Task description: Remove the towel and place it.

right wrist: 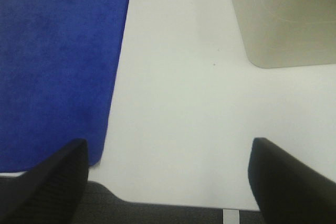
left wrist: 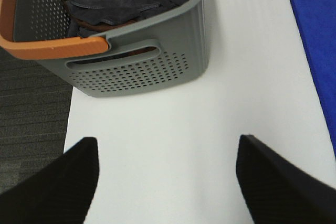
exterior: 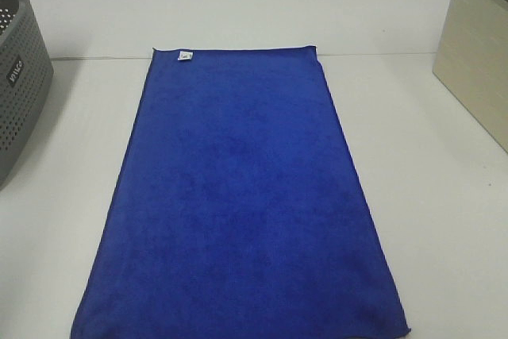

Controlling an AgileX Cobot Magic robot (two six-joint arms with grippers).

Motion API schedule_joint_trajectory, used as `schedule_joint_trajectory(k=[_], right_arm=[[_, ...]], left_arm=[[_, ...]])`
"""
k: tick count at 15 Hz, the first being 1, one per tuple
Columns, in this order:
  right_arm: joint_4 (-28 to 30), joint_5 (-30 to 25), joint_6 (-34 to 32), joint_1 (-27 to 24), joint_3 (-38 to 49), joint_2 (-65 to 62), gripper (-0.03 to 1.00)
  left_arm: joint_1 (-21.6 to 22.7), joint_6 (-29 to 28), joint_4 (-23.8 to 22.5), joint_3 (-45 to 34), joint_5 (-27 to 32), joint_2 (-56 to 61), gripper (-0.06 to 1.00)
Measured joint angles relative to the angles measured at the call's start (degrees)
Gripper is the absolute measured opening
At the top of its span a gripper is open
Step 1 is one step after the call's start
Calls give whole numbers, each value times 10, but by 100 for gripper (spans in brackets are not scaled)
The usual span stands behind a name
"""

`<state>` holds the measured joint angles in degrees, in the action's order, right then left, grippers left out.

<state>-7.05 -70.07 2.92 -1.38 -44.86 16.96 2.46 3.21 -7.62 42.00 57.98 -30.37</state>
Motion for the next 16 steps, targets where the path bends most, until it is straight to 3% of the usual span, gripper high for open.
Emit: schedule_joint_trajectory(k=[3,7,11,16], right_arm=[[1,-1,2,0,76,-100,81],[1,-1,43,0,149,-172,79],[-6,52,67,0,183,-172,76],[-11,60,67,0,184,-172,76]], left_arm=[[0,0,-1,-86,-4,146,69],[0,7,28,-123,33,293,69],[0,11,39,-123,37,307,69],[0,11,43,-123,37,307,69]])
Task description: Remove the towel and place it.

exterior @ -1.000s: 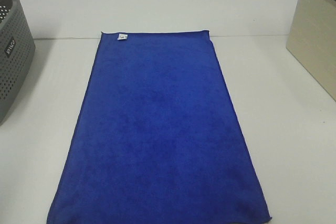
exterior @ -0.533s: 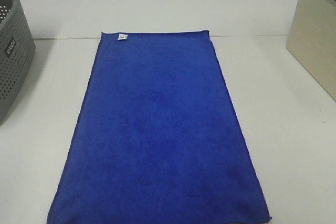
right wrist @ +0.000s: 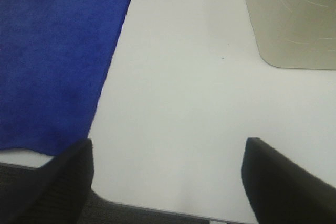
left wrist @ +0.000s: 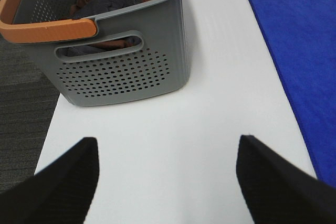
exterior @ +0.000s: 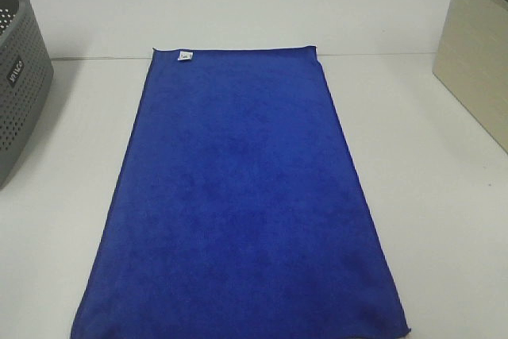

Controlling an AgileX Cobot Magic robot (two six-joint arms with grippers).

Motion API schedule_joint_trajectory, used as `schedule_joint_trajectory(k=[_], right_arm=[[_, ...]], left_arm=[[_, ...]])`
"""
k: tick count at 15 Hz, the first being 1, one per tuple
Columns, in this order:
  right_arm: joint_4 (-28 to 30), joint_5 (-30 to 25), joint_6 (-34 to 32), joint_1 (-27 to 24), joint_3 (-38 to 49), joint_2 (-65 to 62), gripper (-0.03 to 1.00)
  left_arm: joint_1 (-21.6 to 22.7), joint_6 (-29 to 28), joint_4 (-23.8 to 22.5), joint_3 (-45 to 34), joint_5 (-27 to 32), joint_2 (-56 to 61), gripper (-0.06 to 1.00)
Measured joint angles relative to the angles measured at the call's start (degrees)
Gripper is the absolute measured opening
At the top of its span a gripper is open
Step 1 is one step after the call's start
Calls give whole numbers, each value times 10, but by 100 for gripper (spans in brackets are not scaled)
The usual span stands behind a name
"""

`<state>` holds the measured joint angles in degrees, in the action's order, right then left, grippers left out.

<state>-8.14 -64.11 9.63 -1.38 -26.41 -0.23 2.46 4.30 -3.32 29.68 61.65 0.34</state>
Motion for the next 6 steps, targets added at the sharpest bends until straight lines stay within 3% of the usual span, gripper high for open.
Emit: schedule_joint_trajectory(k=[6], right_arm=[[-1,0,0,0,0,0,76]], left_arm=[[0,0,0,0,0,0,69]])
